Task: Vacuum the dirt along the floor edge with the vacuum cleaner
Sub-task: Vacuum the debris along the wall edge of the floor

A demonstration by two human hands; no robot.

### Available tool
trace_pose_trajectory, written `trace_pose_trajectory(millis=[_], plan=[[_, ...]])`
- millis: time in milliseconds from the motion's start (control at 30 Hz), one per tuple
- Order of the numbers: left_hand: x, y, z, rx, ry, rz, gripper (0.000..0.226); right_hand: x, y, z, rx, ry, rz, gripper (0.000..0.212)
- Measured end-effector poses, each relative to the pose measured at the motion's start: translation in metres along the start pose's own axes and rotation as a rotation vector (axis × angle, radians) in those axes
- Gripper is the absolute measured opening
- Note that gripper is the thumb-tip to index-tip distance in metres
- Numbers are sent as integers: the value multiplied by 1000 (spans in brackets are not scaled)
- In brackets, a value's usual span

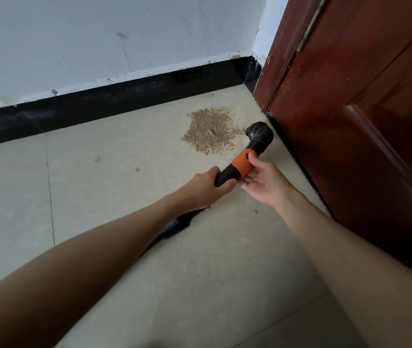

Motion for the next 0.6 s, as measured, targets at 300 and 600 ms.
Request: trace_pose_trajectory(millis=[300,600], plan=[[23,-2,-18,27,113,-29,34,30,-13,2,5,21,-41,34],[36,-17,-46,-68,186,-1,32,62,-14,29,-27,-8,-47,47]])
Point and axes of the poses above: each hand's wrist, its own x-axis towards the middle knuckle, its own z-axis out of the palm, y = z × x, the point moved 9 cm from there along x, towards the middle knuckle, and after that the axes turned 8 degrees about -y, right-handed, at the moved point
